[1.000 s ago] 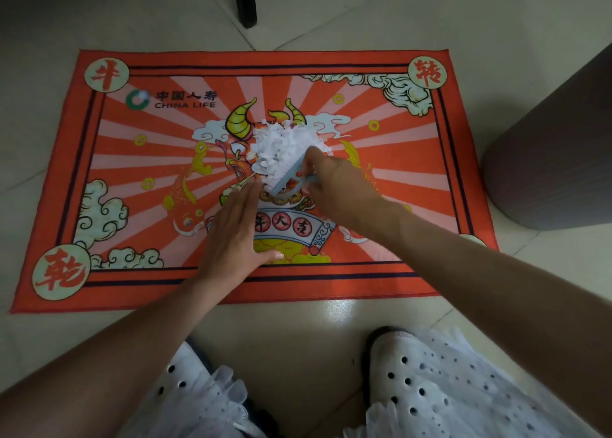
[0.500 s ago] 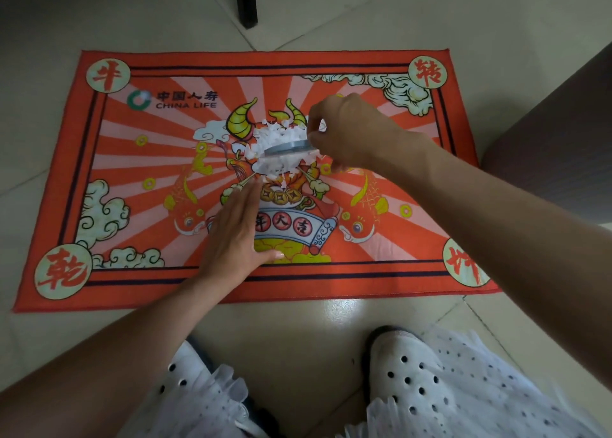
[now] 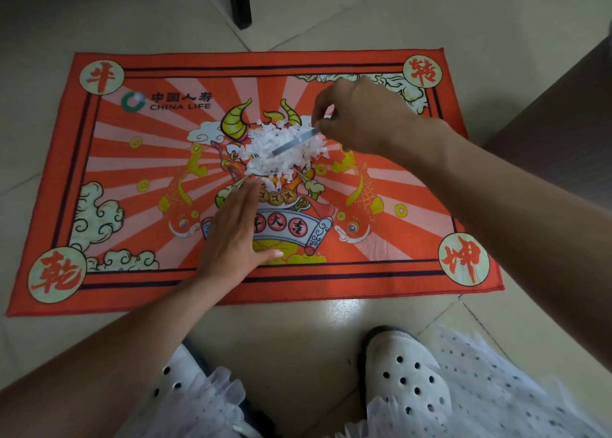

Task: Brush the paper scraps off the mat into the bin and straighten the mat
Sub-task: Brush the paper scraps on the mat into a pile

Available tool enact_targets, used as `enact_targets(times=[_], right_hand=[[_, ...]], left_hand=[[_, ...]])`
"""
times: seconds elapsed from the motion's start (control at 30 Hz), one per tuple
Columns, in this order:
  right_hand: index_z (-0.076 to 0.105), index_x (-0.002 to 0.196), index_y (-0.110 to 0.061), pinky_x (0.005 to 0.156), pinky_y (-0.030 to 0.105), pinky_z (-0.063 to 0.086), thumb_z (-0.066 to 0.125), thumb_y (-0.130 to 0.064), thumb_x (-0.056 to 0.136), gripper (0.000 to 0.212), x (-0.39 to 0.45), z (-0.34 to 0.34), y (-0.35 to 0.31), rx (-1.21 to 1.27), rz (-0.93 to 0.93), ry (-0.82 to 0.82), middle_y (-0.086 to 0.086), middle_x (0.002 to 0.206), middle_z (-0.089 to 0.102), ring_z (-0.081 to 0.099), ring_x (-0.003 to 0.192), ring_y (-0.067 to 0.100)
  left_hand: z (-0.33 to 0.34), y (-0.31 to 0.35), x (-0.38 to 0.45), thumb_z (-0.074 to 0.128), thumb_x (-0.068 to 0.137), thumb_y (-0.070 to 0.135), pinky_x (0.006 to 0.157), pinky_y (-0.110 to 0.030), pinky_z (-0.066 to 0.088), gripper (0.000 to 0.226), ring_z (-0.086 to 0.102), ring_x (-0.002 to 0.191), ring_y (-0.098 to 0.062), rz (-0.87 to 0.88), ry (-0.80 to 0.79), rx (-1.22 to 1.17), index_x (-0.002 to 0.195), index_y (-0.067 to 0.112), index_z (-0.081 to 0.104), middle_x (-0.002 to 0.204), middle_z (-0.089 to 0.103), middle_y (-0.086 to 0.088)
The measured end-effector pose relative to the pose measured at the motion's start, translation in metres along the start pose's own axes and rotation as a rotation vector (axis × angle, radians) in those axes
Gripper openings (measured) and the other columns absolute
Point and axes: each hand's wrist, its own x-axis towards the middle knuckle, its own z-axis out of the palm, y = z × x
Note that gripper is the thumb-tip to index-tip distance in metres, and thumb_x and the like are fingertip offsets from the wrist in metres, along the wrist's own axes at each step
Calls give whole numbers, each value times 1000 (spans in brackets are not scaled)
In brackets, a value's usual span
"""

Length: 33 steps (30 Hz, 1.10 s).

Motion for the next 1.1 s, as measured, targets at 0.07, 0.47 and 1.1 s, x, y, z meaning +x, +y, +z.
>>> enact_targets(times=[0.07, 0.47, 1.1], right_hand=[[65, 108, -26, 76, 32, 51, 54, -30, 93, 20, 0, 0, 6, 2, -13, 0, 7, 108, 65, 61, 86, 25], [59, 111, -28, 86, 41, 52, 59, -26, 89, 22, 8, -7, 31, -32, -20, -15, 7, 115, 63, 62, 102, 28], [54, 121, -31, 74, 36, 50, 62, -15, 86, 38, 42, -18, 61, -172, -61, -44, 8, 114, 65, 62, 103, 31]], left_hand=[[1, 2, 1, 86, 62, 51, 120, -45, 24, 128, 13, 151, -23, 6, 5, 1, 158, 15, 9, 164, 13, -5], [1, 9, 15, 85, 65, 50, 119, -40, 17, 125, 11, 152, -23, 7, -19, -3, 158, 17, 7, 164, 14, -5], [0, 22, 49, 78, 77, 44, 122, -35, 6, 117, -5, 152, -17, 35, -76, -5, 158, 23, -4, 165, -1, 6]])
